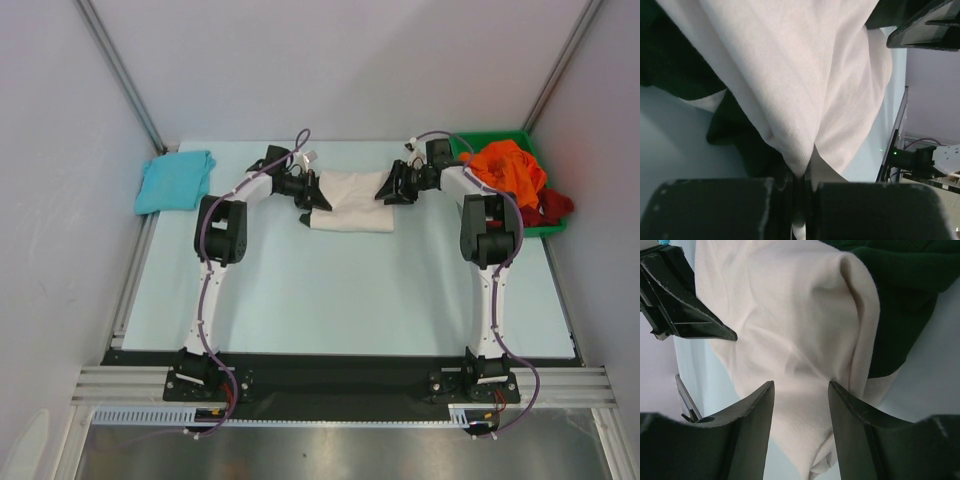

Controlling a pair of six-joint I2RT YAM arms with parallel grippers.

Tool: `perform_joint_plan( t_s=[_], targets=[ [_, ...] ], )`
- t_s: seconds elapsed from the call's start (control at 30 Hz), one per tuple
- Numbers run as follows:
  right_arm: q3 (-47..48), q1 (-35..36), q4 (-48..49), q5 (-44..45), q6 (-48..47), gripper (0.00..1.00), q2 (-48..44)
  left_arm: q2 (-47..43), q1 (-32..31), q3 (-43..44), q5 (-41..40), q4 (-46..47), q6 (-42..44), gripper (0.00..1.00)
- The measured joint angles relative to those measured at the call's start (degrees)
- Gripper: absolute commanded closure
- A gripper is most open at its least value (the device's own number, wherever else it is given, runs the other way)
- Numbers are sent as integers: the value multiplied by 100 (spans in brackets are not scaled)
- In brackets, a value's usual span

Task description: Fold and stack the t-shirts

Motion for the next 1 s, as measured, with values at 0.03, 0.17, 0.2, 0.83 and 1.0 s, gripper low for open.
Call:
perform_joint_plan(
  t_s=[0.03,0.17,0.2,0.83,1.0],
  targets=[
    [0,-9,-17,-2,-37,47,-11,-4,7,11,-22,-52,92,100],
    [2,-131,-234,26,-365,48,-212,-153,83,22,-334,-511,739,100],
    [2,-186,-289,44,-452,48,-310,-227,125,22,-503,-719,990,100],
    [243,-761,-245,0,-647,47,-984,-1193,1976,114,-4557,-2879,4177,100],
    [284,-756,-170,-28,-459,47,-850,-1198,1943,802,-5418,-2789,4516,100]
  ],
)
